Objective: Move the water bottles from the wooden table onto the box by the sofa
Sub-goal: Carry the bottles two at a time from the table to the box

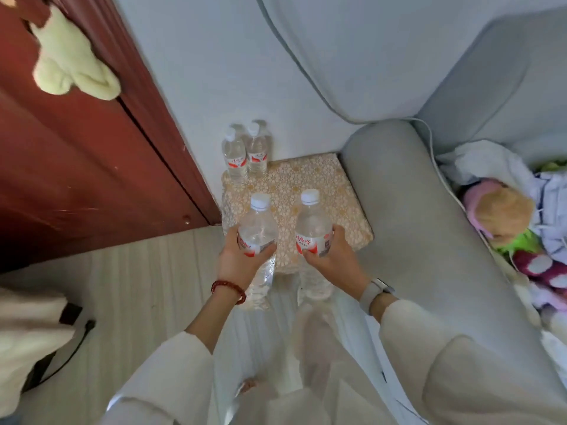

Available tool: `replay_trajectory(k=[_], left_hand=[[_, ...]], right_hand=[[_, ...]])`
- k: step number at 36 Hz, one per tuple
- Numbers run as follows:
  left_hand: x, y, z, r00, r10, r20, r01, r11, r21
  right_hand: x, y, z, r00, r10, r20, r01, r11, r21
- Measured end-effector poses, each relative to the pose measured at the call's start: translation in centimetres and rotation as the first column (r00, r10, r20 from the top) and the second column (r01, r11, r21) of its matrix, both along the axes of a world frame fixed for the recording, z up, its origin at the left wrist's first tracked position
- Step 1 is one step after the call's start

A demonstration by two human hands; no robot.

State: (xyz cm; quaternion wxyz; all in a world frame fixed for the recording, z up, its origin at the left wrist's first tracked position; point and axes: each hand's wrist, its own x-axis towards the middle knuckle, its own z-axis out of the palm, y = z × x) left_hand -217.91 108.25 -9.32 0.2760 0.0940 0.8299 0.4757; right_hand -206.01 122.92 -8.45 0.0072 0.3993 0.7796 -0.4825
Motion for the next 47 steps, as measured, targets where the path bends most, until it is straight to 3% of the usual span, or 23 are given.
replay_trajectory(k=[9,16,20,25,31,36,38,41,47], left_hand=[[-6.9,12.6,-7.7,0.995,0.018,0.096,-0.016,1.0,-0.018],[-11.6,19.3,-12.0,0.999,-0.015,-0.033,0.012,0.997,-0.082],[-13.6,21.3,-13.6,0.992,-0.059,-0.111,0.046,0.992,-0.12],[-14.4,22.6,-15.0,0.991,-0.1,-0.093,0.09,0.99,-0.109],[-15.2,22.3,-14.5,0.989,-0.131,-0.075,0.121,0.985,-0.124],[-15.2,22.1,-11.3,0.942,-0.206,-0.266,0.168,0.973,-0.157],[-15.5,22.4,-10.3,0.909,-0.26,-0.325,0.204,0.959,-0.195],[-16.1,23.3,-9.5,0.884,-0.312,-0.347,0.217,0.933,-0.286],[-16.5,23.4,-9.5,0.825,-0.332,-0.457,0.171,0.918,-0.358]], right_hand=[[-8.3,12.6,-7.8,0.999,-0.016,0.031,0.018,0.996,-0.086],[-13.2,17.9,-12.9,0.999,-0.029,-0.04,0.029,1.0,0.01],[-15.0,19.3,-15.1,0.989,-0.059,-0.134,0.054,0.998,-0.042],[-15.6,19.9,-16.8,0.982,-0.102,-0.162,0.078,0.987,-0.144],[-14.5,20.2,-16.1,0.99,0.104,-0.096,-0.113,0.989,-0.099],[-14.7,21.2,-13.0,0.962,0.256,-0.099,-0.257,0.966,-0.003],[-15.3,21.8,-12.0,0.932,0.36,-0.04,-0.355,0.93,0.099],[-16.3,22.6,-11.5,0.883,0.461,0.093,-0.469,0.874,0.126],[-16.9,22.5,-11.6,0.932,0.361,0.016,-0.361,0.927,0.102]])
